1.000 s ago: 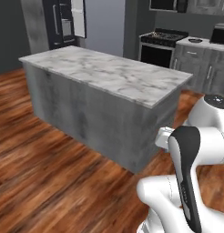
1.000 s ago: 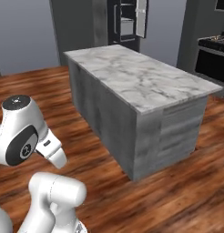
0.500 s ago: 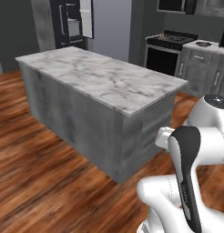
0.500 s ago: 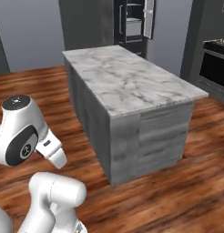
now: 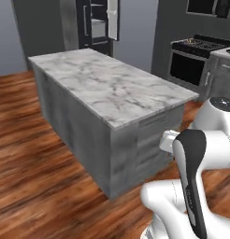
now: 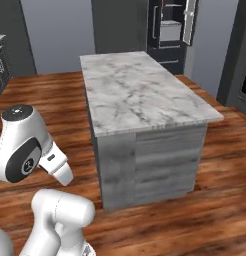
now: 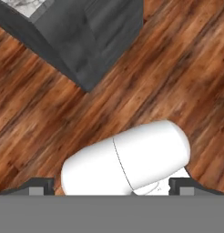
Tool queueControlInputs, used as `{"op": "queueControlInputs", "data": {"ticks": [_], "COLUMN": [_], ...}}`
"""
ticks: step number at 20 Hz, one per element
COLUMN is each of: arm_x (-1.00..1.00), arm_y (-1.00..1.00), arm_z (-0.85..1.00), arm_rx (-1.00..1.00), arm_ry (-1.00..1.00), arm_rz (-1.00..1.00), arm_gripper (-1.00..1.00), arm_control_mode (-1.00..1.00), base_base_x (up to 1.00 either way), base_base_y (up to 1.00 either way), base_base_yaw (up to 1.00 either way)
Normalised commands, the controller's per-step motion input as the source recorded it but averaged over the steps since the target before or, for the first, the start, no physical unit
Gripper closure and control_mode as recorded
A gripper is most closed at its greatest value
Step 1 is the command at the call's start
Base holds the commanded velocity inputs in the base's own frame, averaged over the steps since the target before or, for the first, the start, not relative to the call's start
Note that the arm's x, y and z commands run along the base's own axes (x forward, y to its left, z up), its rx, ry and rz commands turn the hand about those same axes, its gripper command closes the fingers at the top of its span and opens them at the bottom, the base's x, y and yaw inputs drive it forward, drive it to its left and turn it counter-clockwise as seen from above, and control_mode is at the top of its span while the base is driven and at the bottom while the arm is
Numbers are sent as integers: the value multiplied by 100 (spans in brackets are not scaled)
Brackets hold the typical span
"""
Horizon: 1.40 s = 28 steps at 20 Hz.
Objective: Place the cold items (tomato and lemon wedge) from the fridge in one tupperware on the dining counter. Place the warm items (hot dog and kebab skewer) in the stove area in another tupperware.
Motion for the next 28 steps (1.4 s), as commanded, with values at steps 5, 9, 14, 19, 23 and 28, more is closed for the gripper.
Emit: {"op": "queueControlInputs", "data": {"ticks": [5, 9, 14, 19, 23, 28], "arm_x": [0, 0, 0, 0, 0, 0], "arm_y": [0, 0, 0, 0, 0, 0], "arm_z": [0, 0, 0, 0, 0, 0], "arm_rx": [0, 0, 0, 0, 0, 0], "arm_ry": [0, 0, 0, 0, 0, 0], "arm_rz": [0, 0, 0, 0, 0, 0], "arm_gripper": [-100, -100, -100, -100, -100, -100], "arm_control_mode": [100, 100, 100, 100, 100, 100], "base_base_x": [27, 6, -6, -21, -11, -1], "base_base_y": [-100, -100, -100, -100, -100, -100], "base_base_yaw": [38, 31, 24, 11, 7, 4]}}
